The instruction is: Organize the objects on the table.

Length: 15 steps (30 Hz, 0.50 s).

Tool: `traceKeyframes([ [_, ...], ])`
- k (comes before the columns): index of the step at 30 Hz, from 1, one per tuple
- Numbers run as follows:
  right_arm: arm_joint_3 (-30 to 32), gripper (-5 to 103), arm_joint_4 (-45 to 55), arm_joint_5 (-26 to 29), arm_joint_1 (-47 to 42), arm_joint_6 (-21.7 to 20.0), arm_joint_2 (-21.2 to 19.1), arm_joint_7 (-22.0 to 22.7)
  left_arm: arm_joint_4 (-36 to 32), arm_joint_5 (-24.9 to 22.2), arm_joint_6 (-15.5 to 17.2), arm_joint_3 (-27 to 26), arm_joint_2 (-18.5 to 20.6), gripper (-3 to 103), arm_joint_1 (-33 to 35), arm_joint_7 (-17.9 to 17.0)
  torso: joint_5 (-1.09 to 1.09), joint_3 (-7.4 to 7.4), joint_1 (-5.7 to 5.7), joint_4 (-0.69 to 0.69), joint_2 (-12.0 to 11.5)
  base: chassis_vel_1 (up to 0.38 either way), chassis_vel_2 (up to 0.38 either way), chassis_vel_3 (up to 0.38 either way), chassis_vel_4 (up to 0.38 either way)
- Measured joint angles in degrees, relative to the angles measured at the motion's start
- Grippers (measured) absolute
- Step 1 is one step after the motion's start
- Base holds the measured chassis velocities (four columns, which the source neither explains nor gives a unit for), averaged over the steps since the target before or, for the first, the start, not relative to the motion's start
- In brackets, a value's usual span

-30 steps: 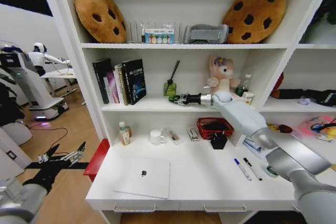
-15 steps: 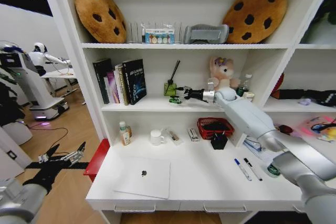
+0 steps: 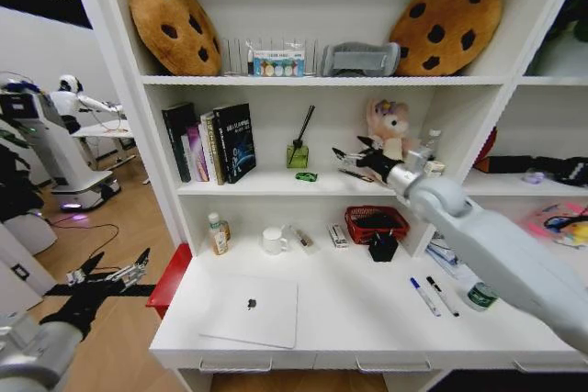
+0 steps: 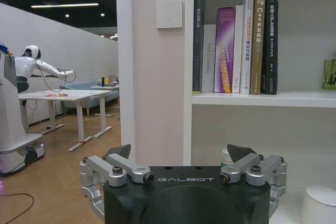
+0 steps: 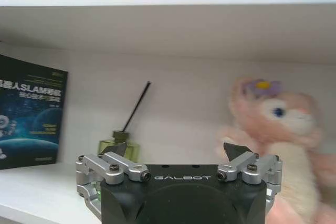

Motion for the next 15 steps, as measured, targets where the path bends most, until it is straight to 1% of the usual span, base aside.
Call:
traceKeyframes([
  [1, 4.4, 100, 1.9, -1.3, -5.9, 0.4, 0.3, 0.6, 0.0, 0.0, 0.0, 0.0, 0.0, 100, 0.0, 0.0, 0.0, 0.0, 0.0, 0.0, 0.0, 0.0, 0.0, 0.0, 0.0],
  [2, 4.4, 100, 1.9, -1.3, -5.9, 0.4, 0.3, 0.6, 0.0, 0.0, 0.0, 0.0, 0.0, 100, 0.0, 0.0, 0.0, 0.0, 0.0, 0.0, 0.0, 0.0, 0.0, 0.0, 0.0],
  [3, 11.3, 100, 4.6, -2.9, -15.1, 0.8, 1.7, 0.9, 0.0, 0.0, 0.0, 0.0, 0.0, 100, 0.0, 0.0, 0.04, 0.01, 0.01, 0.03, 0.0, 0.0, 0.0, 0.0, 0.0],
  [4, 17.1, 100, 6.4, -4.4, -22.6, 1.2, 4.1, 1.3, 0.0, 0.0, 0.0, 0.0, 0.0, 100, 0.0, 0.0, 0.01, 0.01, 0.01, 0.04, 0.0, 0.0, 0.0, 0.0, 0.0],
  [5, 17.1, 100, 6.4, -4.4, -22.6, 1.2, 4.1, 1.3, 0.0, 0.0, 0.0, 0.0, 0.0, 100, 0.0, 0.0, 0.01, 0.01, 0.01, 0.04, 0.0, 0.0, 0.0, 0.0, 0.0],
  [6, 21.7, 100, 7.6, -5.9, -28.9, 1.5, 7.3, 1.3, 0.0, 0.0, 0.0, 0.0, 0.0, 100, 0.0, 0.0, -0.01, 0.01, 0.01, 0.06, 0.0, 0.0, 0.0, 0.0, 0.0],
  [7, 27.8, 100, 9.0, -8.4, -37.1, 2.3, 12.8, 0.9, 0.0, 0.0, 0.0, 0.0, 0.0, 100, 0.0, 0.0, 0.04, 0.02, 0.02, 0.04, 0.0, 0.0, 0.0, 0.0, 0.0],
  [8, 27.8, 100, 9.0, -8.4, -37.1, 2.3, 12.8, 0.9, 0.0, 0.0, 0.0, 0.0, 0.0, 100, 0.0, 0.0, 0.04, 0.02, 0.02, 0.04, 0.0, 0.0, 0.0, 0.0, 0.0],
  [9, 30.8, 100, 9.7, -10.5, -41.9, 3.1, 16.5, 0.1, 0.0, 0.0, 0.0, 0.0, 0.0, 100, 0.0, 0.0, 0.03, 0.02, 0.02, 0.03, 0.0, 0.0, 0.0, 0.0, 0.0],
  [10, 33.4, 100, 10.4, -13.7, -47.7, 4.5, 21.0, -1.4, 0.0, 0.0, 0.0, 0.0, 0.0, 100, 0.0, 0.0, 0.02, 0.01, 0.02, 0.0, 0.0, 0.0, 0.0, 0.0, 0.0],
  [11, 34.7, 100, 10.7, -16.6, -52.0, 6.3, 24.7, -2.7, 0.0, 0.0, 0.0, 0.0, 0.0, 100, 0.0, 0.0, 0.02, 0.01, 0.01, -0.02, 0.0, 0.0, 0.0, 0.0, 0.0],
  [12, 34.7, 100, 10.7, -16.6, -52.0, 6.3, 24.7, -2.7, 0.0, 0.0, 0.0, 0.0, 0.0, 100, 0.0, 0.0, 0.02, 0.01, 0.01, -0.02, 0.0, 0.0, 0.0, 0.0, 0.0],
  [14, 35.9, 100, 11.2, -23.7, -59.1, 11.2, 34.9, -4.1, 0.0, 0.0, 0.0, 0.0, 0.0, 100, 0.0, 0.0, 0.0, 0.01, 0.01, 0.01, 0.0, 0.0, 0.0, 0.0, 0.0],
  [15, 36.0, 100, 11.6, -25.8, -61.3, 12.9, 39.5, -4.6, 0.0, 0.0, 0.0, 0.0, 0.0, 100, 0.0, 0.0, 0.03, 0.01, 0.01, 0.0, 0.0, 0.0, 0.0, 0.0, 0.0],
])
